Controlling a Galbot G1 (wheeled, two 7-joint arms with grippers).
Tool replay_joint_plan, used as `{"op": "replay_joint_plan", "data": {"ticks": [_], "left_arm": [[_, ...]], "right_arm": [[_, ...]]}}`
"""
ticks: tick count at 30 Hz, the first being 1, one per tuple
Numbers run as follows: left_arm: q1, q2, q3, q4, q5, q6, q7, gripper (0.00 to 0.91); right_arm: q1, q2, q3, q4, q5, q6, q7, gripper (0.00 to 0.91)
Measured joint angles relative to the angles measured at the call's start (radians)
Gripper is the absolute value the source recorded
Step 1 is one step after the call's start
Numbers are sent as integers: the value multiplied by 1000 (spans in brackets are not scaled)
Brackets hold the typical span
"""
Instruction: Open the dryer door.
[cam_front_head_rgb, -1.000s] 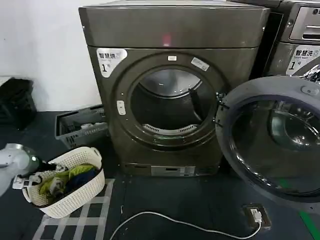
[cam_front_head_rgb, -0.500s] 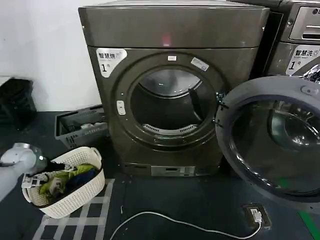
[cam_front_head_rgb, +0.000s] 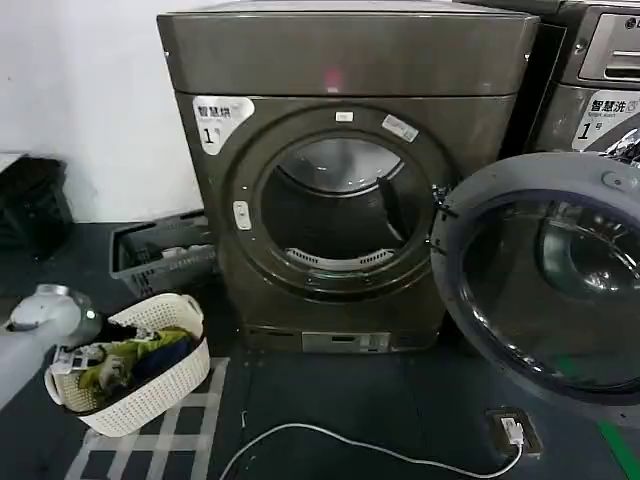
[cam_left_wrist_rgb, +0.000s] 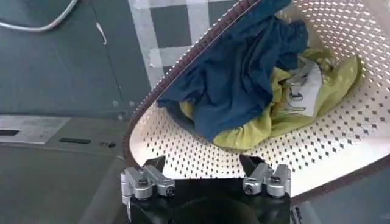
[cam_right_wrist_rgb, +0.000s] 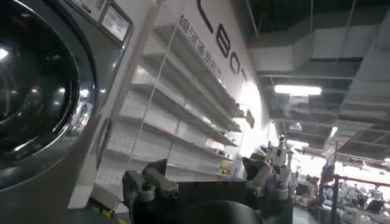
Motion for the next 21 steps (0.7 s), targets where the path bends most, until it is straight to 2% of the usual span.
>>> {"op": "replay_joint_plan", "data": {"ticks": [12, 21], "left_arm": [[-29, -49, 14, 67, -19, 0, 1, 907], [-46, -76, 22, 74, -33, 0, 0, 907]], "right_arm": [[1, 3, 6, -5, -5, -5, 8, 907], [1, 3, 6, -9, -9, -2, 6, 907]]}}
